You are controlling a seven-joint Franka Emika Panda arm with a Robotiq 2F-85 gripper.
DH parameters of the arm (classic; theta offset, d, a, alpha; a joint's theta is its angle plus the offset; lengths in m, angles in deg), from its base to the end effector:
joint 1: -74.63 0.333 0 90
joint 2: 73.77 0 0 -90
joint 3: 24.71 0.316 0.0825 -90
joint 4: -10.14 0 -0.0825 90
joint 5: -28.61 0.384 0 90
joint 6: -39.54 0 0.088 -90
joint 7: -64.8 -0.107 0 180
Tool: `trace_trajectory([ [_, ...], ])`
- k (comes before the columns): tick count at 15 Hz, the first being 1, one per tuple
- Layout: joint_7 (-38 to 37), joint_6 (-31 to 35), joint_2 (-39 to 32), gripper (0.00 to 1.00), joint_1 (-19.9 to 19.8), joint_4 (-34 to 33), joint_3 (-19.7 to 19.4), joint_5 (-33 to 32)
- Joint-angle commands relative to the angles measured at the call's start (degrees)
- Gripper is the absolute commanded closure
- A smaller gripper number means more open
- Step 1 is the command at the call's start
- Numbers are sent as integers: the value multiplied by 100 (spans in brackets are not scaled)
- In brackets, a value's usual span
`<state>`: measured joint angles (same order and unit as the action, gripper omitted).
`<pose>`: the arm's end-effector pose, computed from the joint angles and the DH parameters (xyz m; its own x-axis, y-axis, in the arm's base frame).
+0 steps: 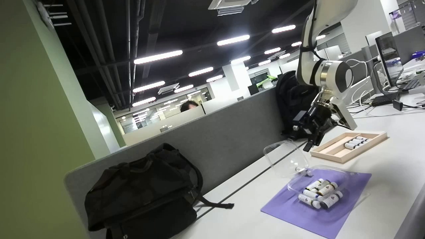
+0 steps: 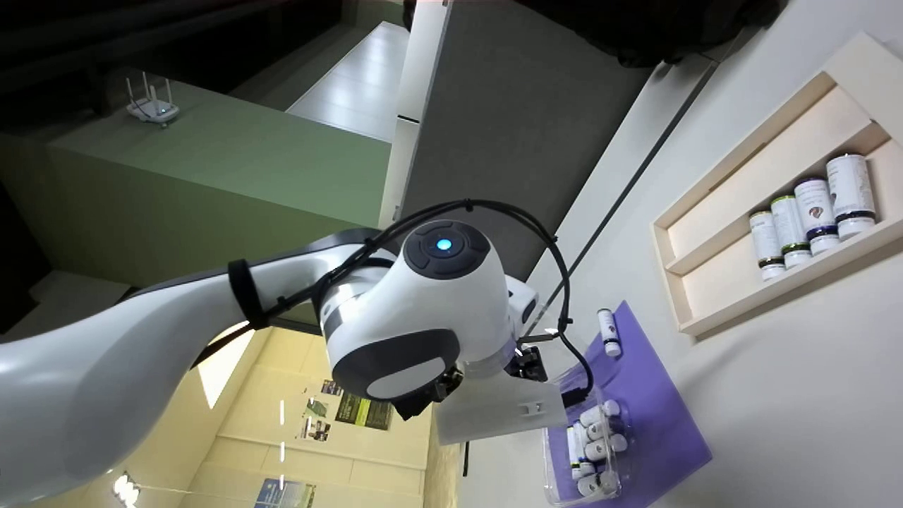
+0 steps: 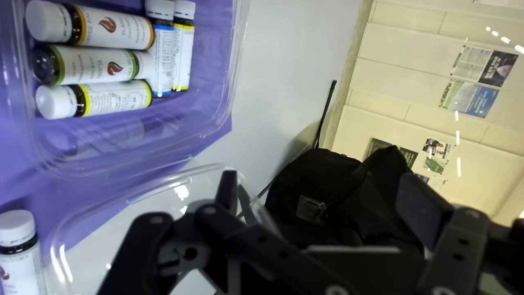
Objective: Open the clear container on the table
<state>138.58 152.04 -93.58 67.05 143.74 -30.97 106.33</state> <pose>0.4735 -0.0538 0.1790 0.9726 -0.1228 0.1974 0.1134 -0.4906 -0.8640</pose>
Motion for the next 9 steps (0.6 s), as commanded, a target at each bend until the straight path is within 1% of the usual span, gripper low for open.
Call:
trace_trajectory([
  [1,34,51,225,0,34,61,-43,31],
  [5,-75,192,394,0,56,170,-79,-4],
  [7,-406,686,541,0,150,304,-118,-73],
  [8,-45,355,237,0,34,85,-56,-27],
  [9,-87,503,276,0,49,132,-54,-21],
])
